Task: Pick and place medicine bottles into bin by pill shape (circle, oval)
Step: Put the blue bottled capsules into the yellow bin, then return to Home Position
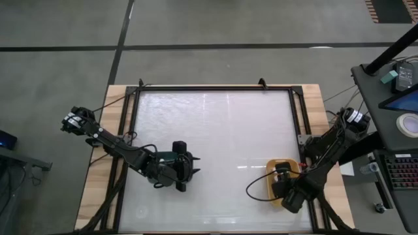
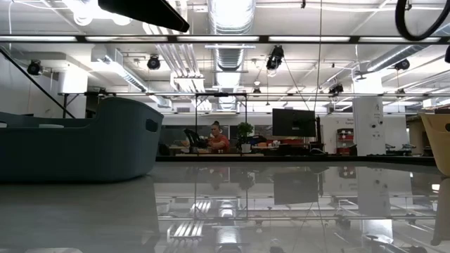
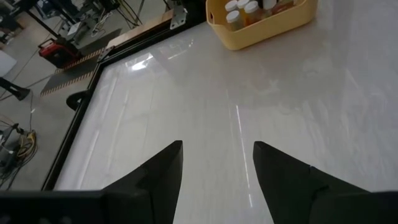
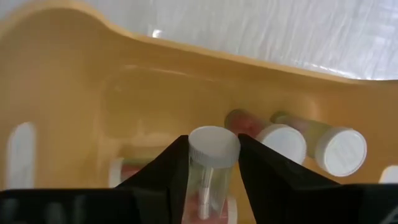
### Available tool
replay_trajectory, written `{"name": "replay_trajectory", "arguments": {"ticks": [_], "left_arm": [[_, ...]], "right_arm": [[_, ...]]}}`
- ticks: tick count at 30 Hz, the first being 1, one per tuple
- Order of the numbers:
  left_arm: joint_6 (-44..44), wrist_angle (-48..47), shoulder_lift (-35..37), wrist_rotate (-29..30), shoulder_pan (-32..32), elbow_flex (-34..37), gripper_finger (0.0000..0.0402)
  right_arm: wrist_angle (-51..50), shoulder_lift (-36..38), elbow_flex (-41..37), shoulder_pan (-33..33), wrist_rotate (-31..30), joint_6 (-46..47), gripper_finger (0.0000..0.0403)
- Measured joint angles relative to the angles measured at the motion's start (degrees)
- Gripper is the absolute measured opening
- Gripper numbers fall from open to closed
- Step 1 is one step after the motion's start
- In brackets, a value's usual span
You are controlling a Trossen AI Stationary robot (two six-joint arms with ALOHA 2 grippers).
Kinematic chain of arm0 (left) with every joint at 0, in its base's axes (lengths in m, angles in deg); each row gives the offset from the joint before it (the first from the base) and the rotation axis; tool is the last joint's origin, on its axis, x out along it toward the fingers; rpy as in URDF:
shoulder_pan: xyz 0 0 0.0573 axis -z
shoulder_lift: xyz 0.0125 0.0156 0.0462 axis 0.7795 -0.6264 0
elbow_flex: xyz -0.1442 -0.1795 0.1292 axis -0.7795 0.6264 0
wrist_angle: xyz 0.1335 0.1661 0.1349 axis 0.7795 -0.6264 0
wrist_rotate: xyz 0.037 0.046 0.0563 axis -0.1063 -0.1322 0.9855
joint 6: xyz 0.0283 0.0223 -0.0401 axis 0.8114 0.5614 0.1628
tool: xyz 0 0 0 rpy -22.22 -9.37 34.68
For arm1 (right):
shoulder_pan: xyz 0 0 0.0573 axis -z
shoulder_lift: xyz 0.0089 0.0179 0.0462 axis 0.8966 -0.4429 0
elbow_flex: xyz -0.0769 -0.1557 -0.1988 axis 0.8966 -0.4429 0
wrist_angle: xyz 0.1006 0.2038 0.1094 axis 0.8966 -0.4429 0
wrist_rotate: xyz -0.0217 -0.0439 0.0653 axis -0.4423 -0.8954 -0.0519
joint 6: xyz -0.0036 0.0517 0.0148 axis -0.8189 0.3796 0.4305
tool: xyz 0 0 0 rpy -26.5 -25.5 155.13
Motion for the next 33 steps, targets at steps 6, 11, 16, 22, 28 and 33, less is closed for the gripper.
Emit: {"name": "replay_trajectory", "arguments": {"ticks": [6,11,16,22,28,33], "left_arm": [[0.0,0.0,0.0,0.0,0.0,0.0,0.018],[0.0,0.0,0.0,0.0,0.0,0.0,0.018],[0.0,0.0,0.0,0.0,0.0,0.0,0.018],[0.0,0.0,0.0,0.0,0.0,0.0,0.018],[0.0,0.2,0.0,0.0,0.0,0.0,0.018],[0.3,0.5,0.0,0.0,0.0,0.0,0.018]], "right_arm": [[-0.2,-1.6,0.0,0.7,0.0,0.1,0.0141],[-0.1,-0.9,0.0,0.8,0.0,0.2,0.0158],[0.0,1.0,0.0,0.8,0.0,1.9,0.0173],[0.0,3.6,2.2,1.0,-0.4,4.7,0.0177],[0.6,4.5,8.6,1.1,-9.4,4.2,0.0162],[7.9,4.5,12.9,2.8,-16.7,-6.2,0.0144]]}}
